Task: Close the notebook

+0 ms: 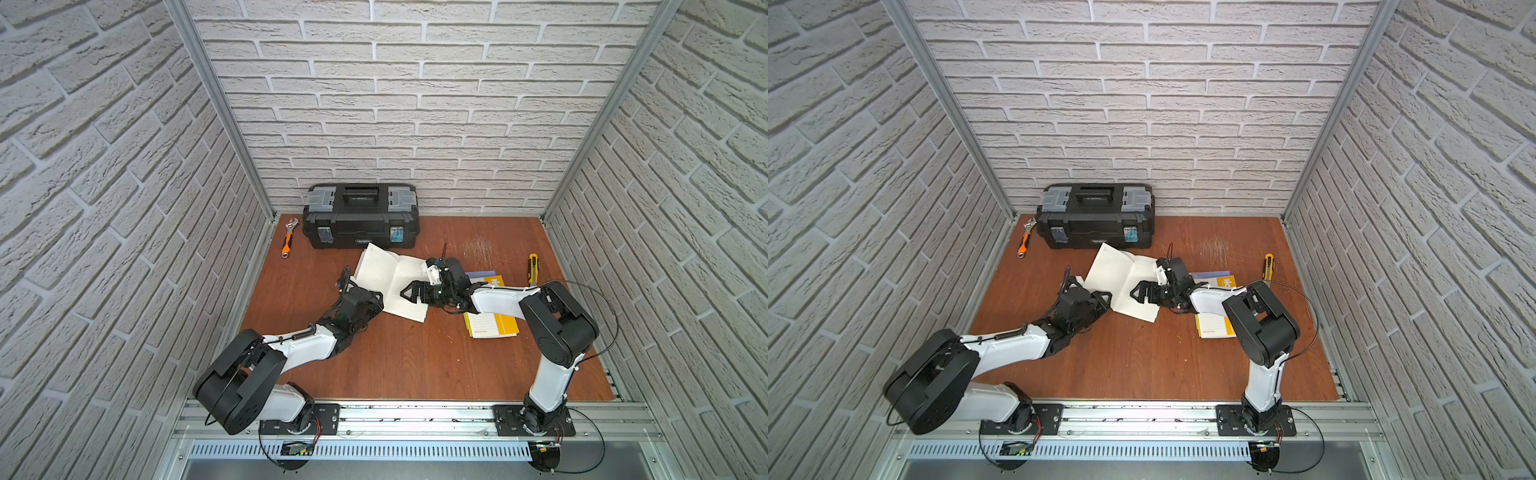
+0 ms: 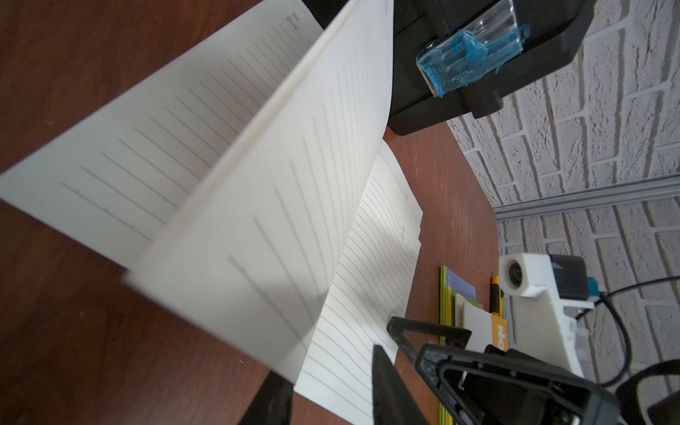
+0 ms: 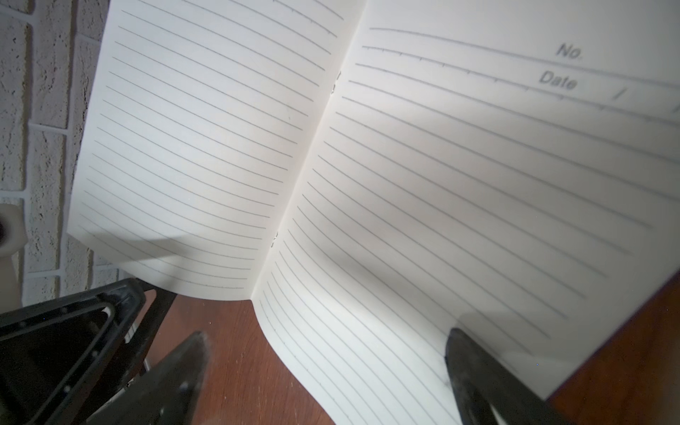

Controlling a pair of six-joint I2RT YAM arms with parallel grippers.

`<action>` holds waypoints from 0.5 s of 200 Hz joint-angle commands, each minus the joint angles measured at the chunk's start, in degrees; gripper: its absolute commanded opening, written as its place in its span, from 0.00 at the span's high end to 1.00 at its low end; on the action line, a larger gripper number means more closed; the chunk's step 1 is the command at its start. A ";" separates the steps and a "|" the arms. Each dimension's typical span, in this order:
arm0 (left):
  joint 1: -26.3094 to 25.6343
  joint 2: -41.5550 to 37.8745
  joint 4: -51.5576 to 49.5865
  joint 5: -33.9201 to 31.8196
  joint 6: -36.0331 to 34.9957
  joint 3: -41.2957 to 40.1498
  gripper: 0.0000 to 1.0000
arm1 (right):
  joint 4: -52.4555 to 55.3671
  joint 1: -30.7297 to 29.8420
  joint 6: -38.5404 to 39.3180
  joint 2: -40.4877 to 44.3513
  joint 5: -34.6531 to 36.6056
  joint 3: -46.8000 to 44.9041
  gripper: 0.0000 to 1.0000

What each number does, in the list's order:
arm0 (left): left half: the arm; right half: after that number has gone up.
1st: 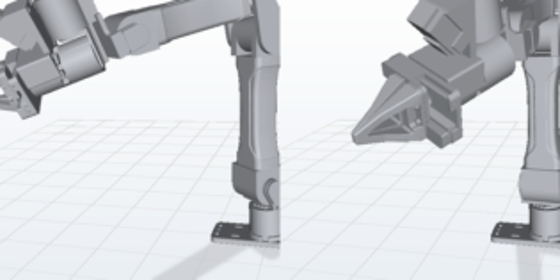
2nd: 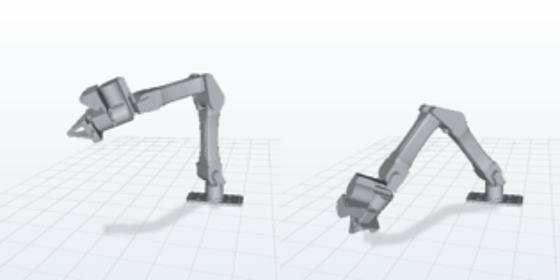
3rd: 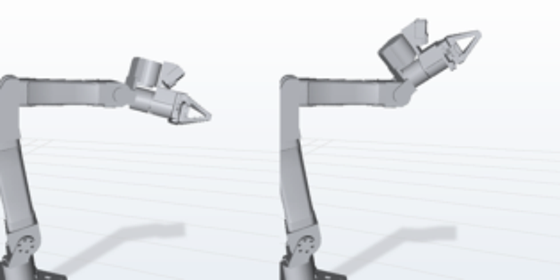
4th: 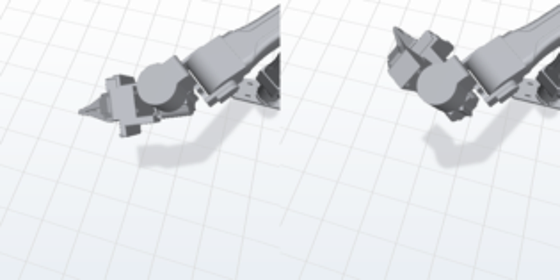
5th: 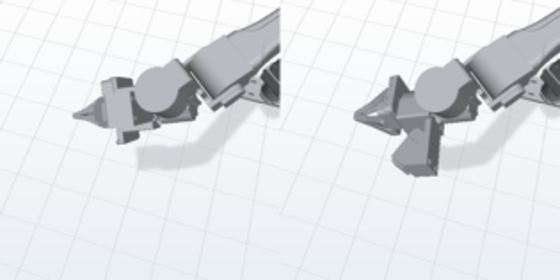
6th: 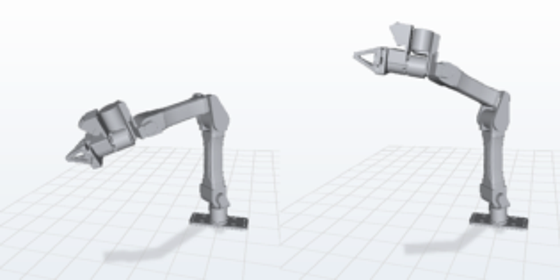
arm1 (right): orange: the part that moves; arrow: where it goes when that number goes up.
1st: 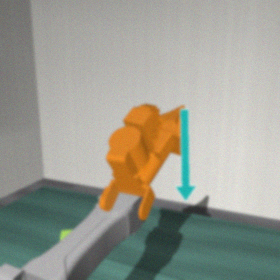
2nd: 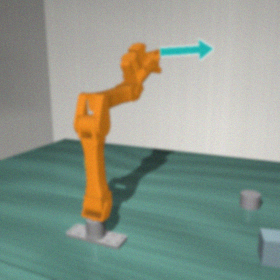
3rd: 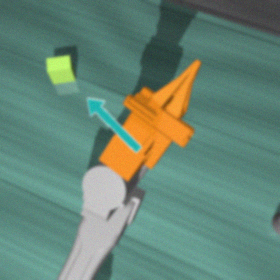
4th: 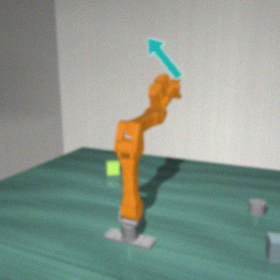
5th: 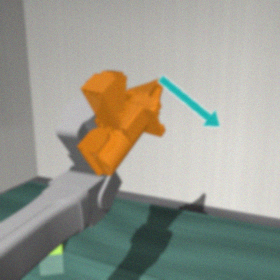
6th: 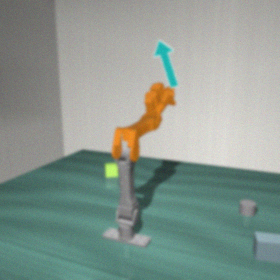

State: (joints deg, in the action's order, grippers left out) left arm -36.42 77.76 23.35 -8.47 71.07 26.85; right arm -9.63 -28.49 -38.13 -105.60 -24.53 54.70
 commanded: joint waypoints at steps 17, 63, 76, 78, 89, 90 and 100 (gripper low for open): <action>0.05 -1.83 -6.57 -3.74 -5.62 3.57 0.92 | 1.28 0.10 0.51 -1.54 0.10 -0.88 0.00; -0.12 2.42 -4.64 -3.57 -6.07 4.60 1.00 | 1.48 0.13 0.54 -1.17 -0.03 -0.91 0.00; -0.62 3.23 -3.96 -3.77 -6.90 4.83 1.00 | 1.75 0.10 0.77 -0.68 -0.06 -0.87 0.00; -0.70 3.31 -3.94 -3.86 -7.13 4.91 1.00 | 1.66 0.10 0.93 -0.62 -0.09 -0.90 0.00; -1.57 3.45 -4.48 -5.04 -8.53 5.42 1.00 | 0.63 0.13 1.20 0.07 -0.69 -1.20 0.00; -1.69 3.45 -4.64 -5.18 -8.73 5.45 1.00 | 0.47 0.16 1.21 0.15 -0.78 -1.23 0.00; -2.75 3.22 -6.12 -7.15 -10.43 6.13 1.00 | -1.57 0.11 1.06 1.03 -1.57 -1.87 0.00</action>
State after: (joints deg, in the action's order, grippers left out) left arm -37.04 80.82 17.69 -12.05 65.06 30.59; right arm -9.72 -28.49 -37.93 -105.58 -24.77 54.65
